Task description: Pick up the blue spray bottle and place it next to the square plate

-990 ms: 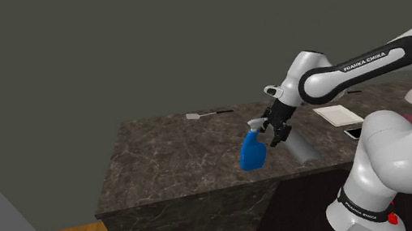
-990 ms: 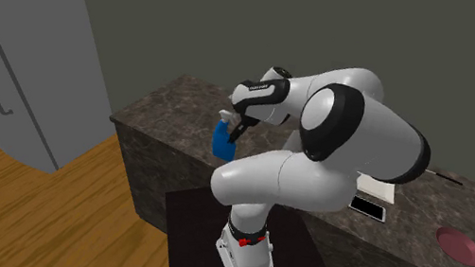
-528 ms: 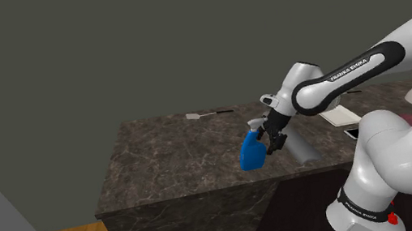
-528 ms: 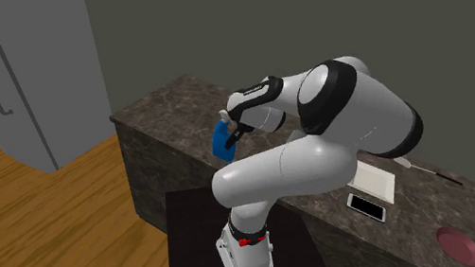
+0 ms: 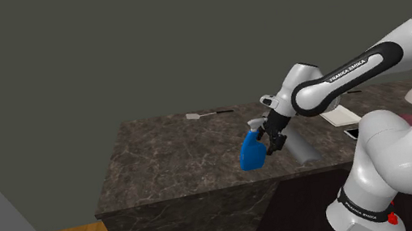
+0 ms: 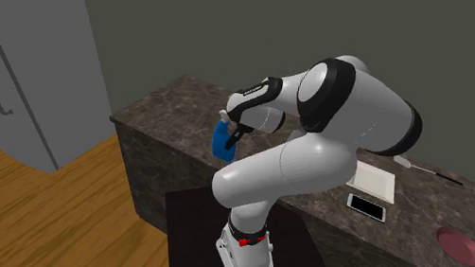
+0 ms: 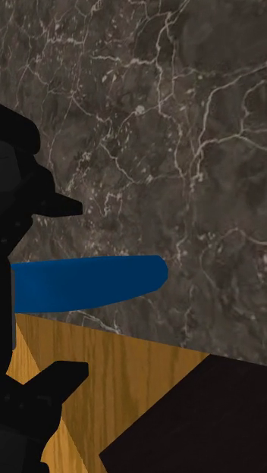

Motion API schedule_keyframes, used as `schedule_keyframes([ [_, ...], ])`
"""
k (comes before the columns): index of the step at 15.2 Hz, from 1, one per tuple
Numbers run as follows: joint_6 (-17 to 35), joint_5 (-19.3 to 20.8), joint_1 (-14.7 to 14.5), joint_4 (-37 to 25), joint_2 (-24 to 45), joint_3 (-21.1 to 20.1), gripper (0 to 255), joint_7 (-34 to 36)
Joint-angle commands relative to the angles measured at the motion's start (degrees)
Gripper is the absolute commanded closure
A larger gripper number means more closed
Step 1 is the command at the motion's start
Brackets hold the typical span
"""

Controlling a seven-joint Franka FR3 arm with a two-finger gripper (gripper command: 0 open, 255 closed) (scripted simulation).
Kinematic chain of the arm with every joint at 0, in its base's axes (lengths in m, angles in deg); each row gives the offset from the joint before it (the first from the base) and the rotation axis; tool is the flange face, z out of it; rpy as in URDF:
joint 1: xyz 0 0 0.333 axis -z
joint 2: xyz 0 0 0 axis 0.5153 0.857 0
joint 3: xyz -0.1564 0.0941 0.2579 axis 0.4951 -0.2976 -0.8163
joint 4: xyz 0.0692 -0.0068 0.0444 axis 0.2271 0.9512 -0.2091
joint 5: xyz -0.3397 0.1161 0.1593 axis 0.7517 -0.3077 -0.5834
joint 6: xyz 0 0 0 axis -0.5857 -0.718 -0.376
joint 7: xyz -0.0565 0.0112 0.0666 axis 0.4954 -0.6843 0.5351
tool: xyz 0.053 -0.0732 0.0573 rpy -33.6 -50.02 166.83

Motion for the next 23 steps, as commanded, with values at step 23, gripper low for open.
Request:
schedule_keyframes([
  [23,-15.14,0.61,4.12,-4.64,-10.51,-7.25,255,5.17],
])
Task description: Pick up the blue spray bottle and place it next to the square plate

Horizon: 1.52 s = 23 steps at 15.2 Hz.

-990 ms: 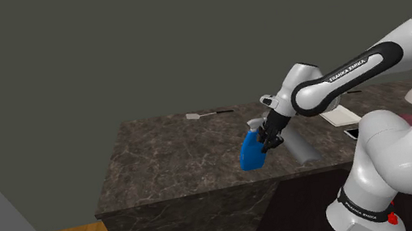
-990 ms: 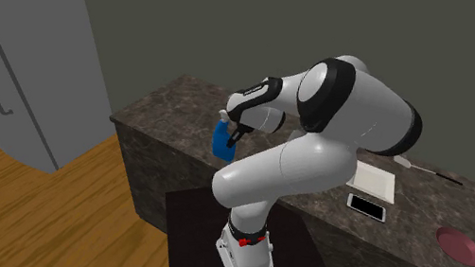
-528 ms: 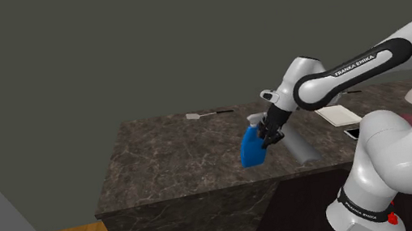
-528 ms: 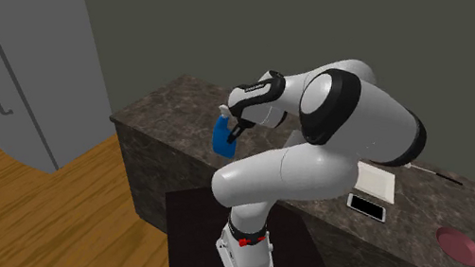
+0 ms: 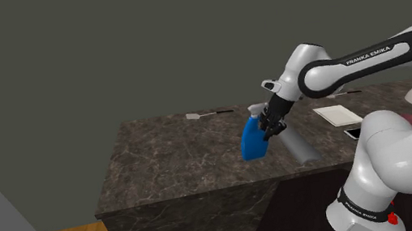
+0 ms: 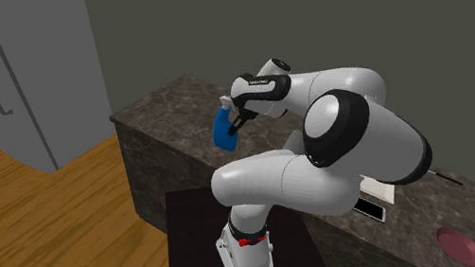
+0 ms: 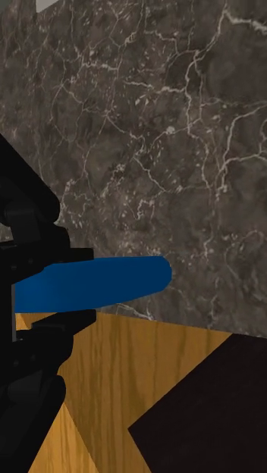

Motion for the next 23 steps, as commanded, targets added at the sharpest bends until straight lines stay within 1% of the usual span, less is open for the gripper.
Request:
schedule_keyframes([
  [1,-2.34,-0.17,0.22,-1.03,-1.35,-0.98,255,0.73],
  [11,-11.77,-1.32,0.36,-6.46,-5.67,-4.56,255,3.38],
  [23,-21.35,-3.01,-0.54,-14.40,-7.69,-7.80,255,5.87],
])
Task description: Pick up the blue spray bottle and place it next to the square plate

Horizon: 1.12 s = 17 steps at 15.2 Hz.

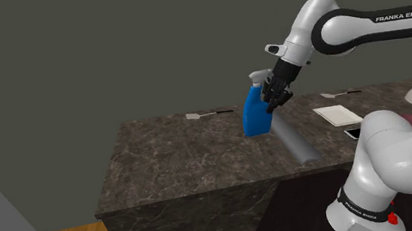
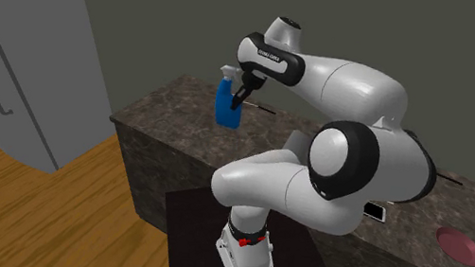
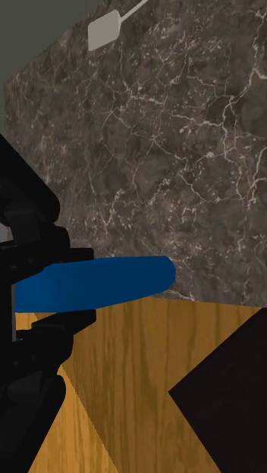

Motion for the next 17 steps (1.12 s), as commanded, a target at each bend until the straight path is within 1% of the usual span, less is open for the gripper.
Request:
schedule_keyframes([
  [1,-1.63,-0.23,-0.18,-1.66,-0.02,-0.32,255,0.23],
  [17,-12.56,-2.30,-1.99,-14.25,1.25,-3.25,255,2.81],
])
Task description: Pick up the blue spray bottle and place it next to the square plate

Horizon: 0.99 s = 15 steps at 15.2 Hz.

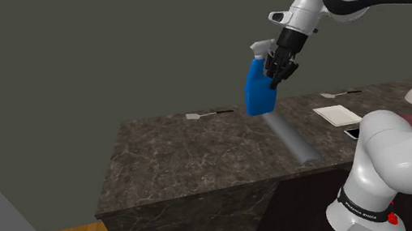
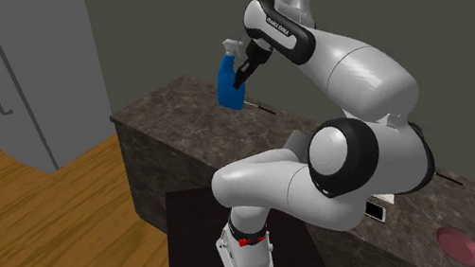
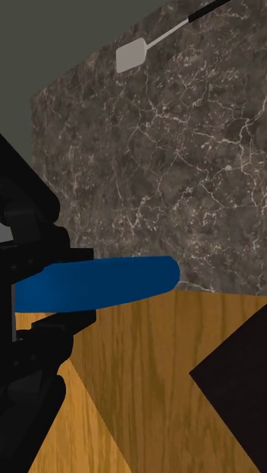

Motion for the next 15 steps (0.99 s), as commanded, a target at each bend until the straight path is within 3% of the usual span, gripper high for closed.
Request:
schedule_keyframes([
  [1,-1.35,-0.24,-0.26,-1.78,0.39,-0.28,255,0.28],
  [7,-4.97,-0.90,-0.96,-6.78,1.65,-0.99,255,1.06],
  [15,-9.49,4.31,0.42,-13.21,3.78,9.98,255,-9.27],
])
